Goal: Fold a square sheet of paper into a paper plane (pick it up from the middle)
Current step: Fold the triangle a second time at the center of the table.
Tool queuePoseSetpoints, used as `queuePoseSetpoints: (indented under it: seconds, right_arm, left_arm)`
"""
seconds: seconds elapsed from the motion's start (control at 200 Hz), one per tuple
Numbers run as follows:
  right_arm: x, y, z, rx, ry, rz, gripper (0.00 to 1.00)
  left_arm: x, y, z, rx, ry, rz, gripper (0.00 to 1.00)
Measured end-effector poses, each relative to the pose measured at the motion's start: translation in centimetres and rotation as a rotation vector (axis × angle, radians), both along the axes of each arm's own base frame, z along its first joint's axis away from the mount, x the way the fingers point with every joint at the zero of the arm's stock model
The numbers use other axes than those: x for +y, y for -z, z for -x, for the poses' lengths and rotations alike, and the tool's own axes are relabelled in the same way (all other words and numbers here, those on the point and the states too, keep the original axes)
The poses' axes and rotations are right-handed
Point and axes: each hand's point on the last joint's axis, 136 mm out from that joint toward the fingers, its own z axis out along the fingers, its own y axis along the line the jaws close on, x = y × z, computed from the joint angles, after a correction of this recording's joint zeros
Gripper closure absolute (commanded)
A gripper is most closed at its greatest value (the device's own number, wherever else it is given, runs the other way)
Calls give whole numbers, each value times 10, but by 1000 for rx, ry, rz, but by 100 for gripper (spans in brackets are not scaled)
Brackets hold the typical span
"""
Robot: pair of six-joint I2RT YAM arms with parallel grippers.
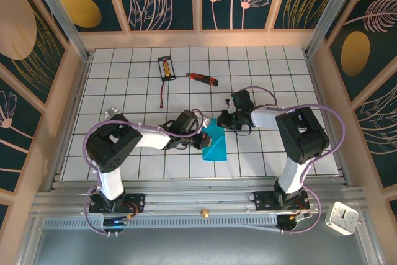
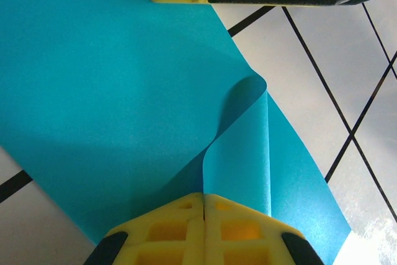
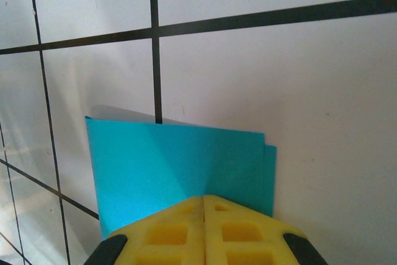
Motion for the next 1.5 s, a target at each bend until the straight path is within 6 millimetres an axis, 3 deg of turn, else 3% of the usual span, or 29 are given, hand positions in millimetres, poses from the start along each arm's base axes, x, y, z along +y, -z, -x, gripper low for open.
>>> queuePoseSetpoints:
  seconds: [0.185,0.37,0.51,0.681,0.811,1.106,1.501]
  right_arm:
    - [-1,-10,1,-3,-2,0,85]
    - [-5,-58,11,-101,16,-67,86]
    - [-13,-70,49,-113,39,-133,95]
    - [4,-50,117,-45,-25,-190,100]
    - [18,-35,145,-13,-64,-212,100]
    - [52,-18,151,-18,-101,-253,100]
    - [63,-22,148,-47,-113,-294,100]
  left_arm:
    - [0,0,0,-2,-2,-2,100]
    - [1,1,0,-2,-3,-2,100]
    - [1,1,-1,-4,-5,-3,100]
    - [1,1,-1,-5,-5,-3,100]
    - [1,1,-1,-7,-8,-5,100]
    - [2,1,-3,-14,-16,-8,100]
    - [2,1,-3,-19,-16,-4,100]
